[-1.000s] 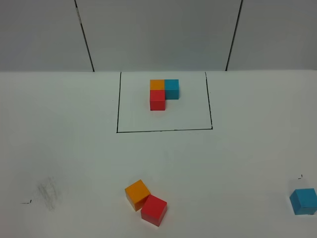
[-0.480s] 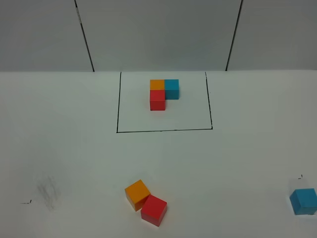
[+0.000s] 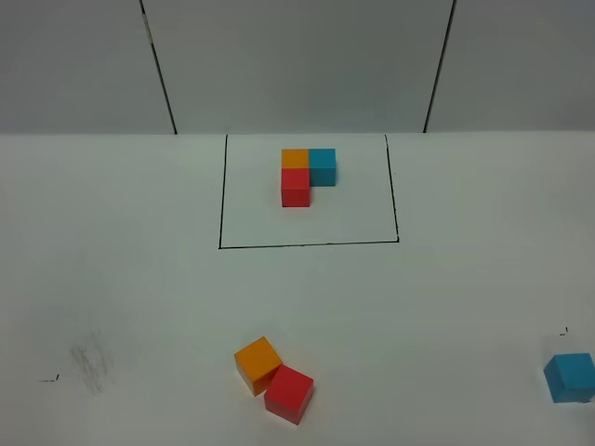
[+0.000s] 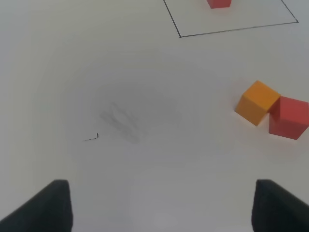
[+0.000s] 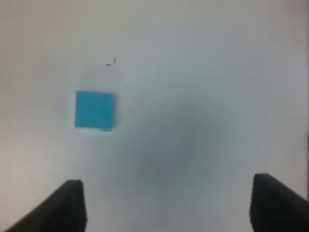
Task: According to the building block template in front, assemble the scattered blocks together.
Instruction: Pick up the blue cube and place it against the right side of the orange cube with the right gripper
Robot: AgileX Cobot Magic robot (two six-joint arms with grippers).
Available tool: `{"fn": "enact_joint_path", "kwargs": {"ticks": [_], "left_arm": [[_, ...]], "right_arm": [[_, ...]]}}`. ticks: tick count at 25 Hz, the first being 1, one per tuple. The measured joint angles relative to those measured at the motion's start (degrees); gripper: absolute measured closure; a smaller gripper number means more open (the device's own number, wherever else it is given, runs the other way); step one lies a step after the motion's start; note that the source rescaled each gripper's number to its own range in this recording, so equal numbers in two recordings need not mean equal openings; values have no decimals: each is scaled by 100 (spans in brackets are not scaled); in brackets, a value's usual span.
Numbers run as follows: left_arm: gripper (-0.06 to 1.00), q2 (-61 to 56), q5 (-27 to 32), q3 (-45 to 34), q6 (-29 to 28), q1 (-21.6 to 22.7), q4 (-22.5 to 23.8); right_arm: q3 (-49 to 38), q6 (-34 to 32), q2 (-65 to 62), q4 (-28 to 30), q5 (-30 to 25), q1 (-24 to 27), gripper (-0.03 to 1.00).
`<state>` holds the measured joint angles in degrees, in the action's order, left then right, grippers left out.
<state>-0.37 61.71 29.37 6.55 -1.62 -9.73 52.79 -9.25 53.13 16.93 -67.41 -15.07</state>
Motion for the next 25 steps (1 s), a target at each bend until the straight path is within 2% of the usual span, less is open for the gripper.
{"fn": "enact_joint_path", "kwargs": {"ticks": [3,6,11,15,19,25], "left_arm": [[-1,0,0,0,0,0,0],[-1,0,0,0,0,0,0],[-1,0,0,0,0,0,0],[-1,0,0,0,0,0,0],[-1,0,0,0,0,0,0],[-1,0,0,0,14,0,0]], "right_arm": [[-146,-58,473,-309,349,0,40],[-340,-294,789,-313,682,28,40],[-714,-572,842,-336,1290,452,40],[-1185,-586,842,-616,1767,832,40],[-1624,-586,842,-891,2396,954,40],[-1706,-581,1381,-1055,2764,970,40]]}}
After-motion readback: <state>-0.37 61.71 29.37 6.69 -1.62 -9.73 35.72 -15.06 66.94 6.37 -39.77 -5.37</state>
